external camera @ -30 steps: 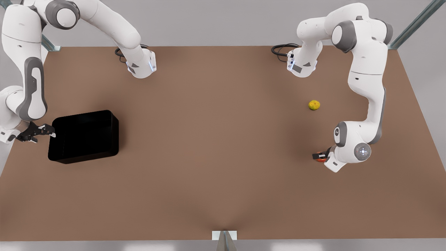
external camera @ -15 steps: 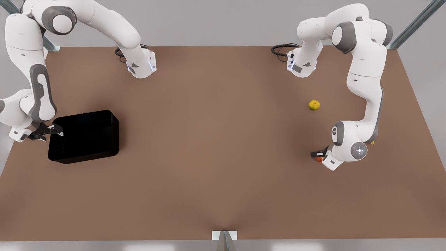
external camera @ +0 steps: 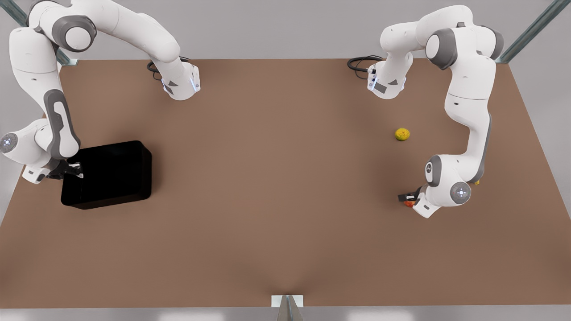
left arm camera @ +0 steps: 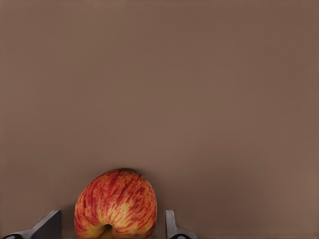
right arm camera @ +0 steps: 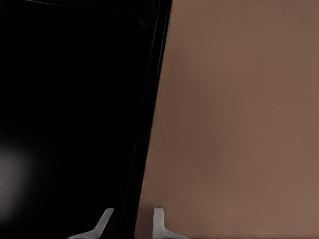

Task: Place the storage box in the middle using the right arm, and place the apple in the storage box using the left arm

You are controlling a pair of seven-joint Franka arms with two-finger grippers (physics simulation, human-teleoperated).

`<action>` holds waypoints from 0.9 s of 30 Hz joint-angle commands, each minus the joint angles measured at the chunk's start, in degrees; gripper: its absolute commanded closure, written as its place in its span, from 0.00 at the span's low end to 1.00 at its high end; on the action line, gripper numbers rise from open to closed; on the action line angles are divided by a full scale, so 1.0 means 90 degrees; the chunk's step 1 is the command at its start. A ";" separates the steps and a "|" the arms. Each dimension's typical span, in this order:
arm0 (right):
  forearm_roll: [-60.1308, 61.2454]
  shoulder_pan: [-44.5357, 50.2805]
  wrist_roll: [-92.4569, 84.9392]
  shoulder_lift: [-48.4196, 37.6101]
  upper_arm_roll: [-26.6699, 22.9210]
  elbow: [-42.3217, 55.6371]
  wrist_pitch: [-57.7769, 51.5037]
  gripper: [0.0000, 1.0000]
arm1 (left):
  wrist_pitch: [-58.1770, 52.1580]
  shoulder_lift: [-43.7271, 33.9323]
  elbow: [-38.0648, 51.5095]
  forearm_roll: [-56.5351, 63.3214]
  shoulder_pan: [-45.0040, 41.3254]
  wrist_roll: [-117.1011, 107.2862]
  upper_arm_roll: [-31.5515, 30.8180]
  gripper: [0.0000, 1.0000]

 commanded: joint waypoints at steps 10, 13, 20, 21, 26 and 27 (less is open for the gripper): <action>-0.0032 0.0016 -0.0088 -0.0153 0.0009 0.0037 -0.0117 0.79 | -0.0020 -0.0039 0.0000 -0.0001 0.0000 0.0004 -0.0009 0.00; -0.0032 0.0006 -0.0088 -0.0241 0.0009 0.0037 -0.0195 0.79 | -0.0020 -0.0030 0.0000 -0.0001 -0.0019 0.0004 -0.0009 0.00; 0.0046 0.0094 0.0721 -0.0573 0.0116 0.0242 -0.1074 0.79 | -0.0010 -0.0020 0.0000 -0.0001 0.0000 0.0004 -0.0018 0.00; 0.0056 0.0094 0.1122 -0.0690 0.0282 0.0252 -0.1250 0.79 | -0.0010 -0.0020 0.0000 -0.0001 0.0000 0.0004 -0.0028 0.00; 0.0056 0.0416 0.2646 -0.1120 0.0917 0.0369 -0.1748 0.79 | 0.0000 -0.0020 0.0010 -0.0001 -0.0019 0.0004 -0.0038 0.00; 0.0056 0.0426 0.2812 -0.1237 0.1209 0.0379 -0.1914 0.79 | 0.0000 -0.0020 0.0010 -0.0001 -0.0019 0.0004 -0.0038 0.00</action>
